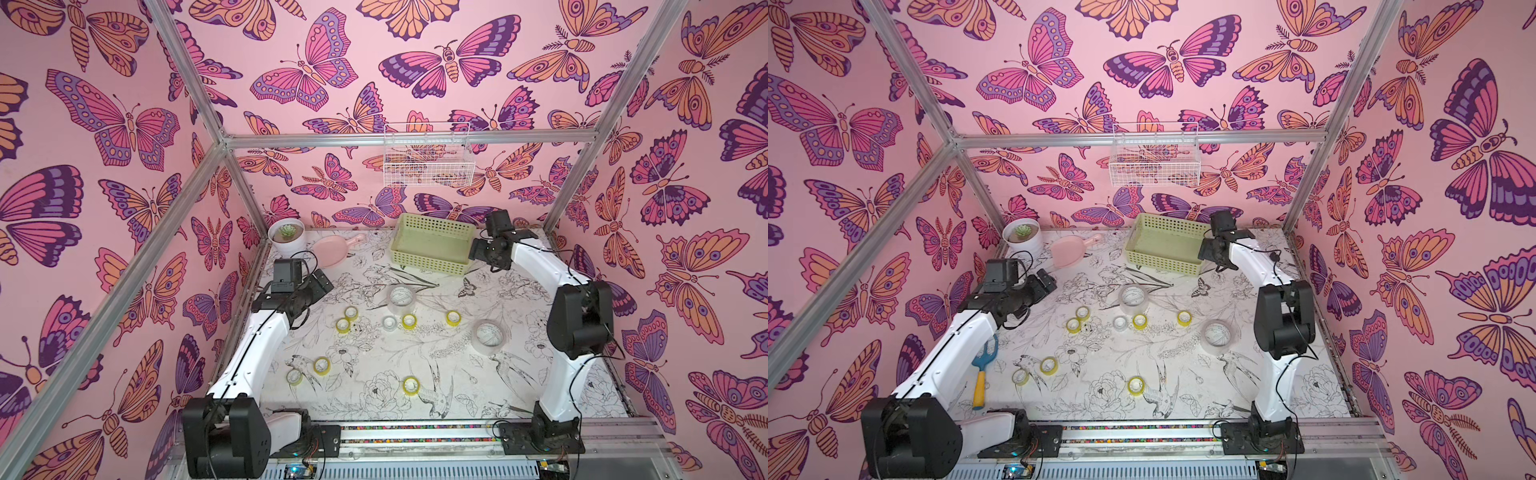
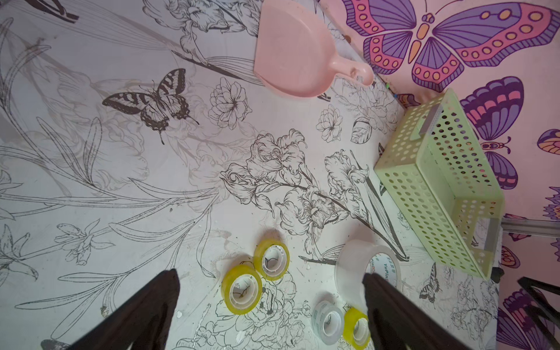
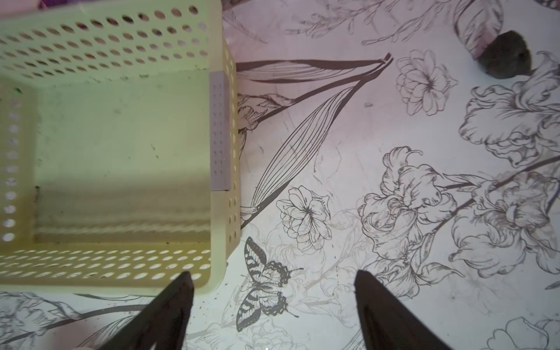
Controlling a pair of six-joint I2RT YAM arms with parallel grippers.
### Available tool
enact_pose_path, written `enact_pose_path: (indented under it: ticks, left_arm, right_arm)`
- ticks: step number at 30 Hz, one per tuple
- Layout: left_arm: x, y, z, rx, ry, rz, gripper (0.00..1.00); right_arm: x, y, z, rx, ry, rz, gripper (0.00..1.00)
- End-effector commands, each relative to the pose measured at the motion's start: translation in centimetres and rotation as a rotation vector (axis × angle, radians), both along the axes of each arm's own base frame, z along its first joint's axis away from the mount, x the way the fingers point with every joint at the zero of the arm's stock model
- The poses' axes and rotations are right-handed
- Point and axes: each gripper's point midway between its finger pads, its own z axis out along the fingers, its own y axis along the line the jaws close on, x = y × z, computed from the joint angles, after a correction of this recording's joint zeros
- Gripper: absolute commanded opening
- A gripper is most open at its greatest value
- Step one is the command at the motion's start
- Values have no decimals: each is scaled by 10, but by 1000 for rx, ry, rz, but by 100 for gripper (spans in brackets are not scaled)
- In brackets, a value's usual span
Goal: Put the transparent tape into the storage box
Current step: Move the storage box to the center of the board.
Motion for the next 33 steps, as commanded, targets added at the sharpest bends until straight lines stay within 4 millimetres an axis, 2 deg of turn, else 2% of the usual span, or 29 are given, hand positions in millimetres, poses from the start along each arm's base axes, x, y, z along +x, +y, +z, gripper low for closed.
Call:
enact_pose_path:
  ticks: [1, 6, 13, 17, 19, 22, 23, 26, 29, 33]
  left_arm:
    - [-15, -4, -11, -29, 87, -12, 100]
    - [-23, 4, -12, 49, 101, 11, 100]
    - [-27, -10, -12, 68, 119, -67, 100]
    - [-25, -16, -11, 67, 117, -93, 100]
    - [-23, -20, -10, 66, 114, -113, 100]
    - [-21, -25, -4, 70, 98, -139, 100]
    - [-19, -25, -11, 73, 123, -141, 100]
    - [-16, -29, -15, 72, 135, -153, 100]
    - [-14, -31, -16, 73, 139, -158, 100]
    - [-12, -33, -16, 75, 141, -164, 100]
  right_arm:
    - [-4, 2, -15, -49, 90, 4, 78]
    - [12, 15, -37, -51, 139, 22, 69]
    - [20, 28, -51, -66, 157, 63, 61]
    - [15, 34, -53, -78, 165, 96, 44]
    - [10, 37, -54, -103, 169, 124, 36]
    - [-1, 40, -50, -139, 176, 158, 33]
    - [-5, 40, -49, -150, 176, 165, 30]
    - [-22, 43, -45, -166, 179, 193, 23]
    - [-42, 49, -45, -170, 184, 228, 23]
    - [-71, 56, -44, -188, 204, 290, 15]
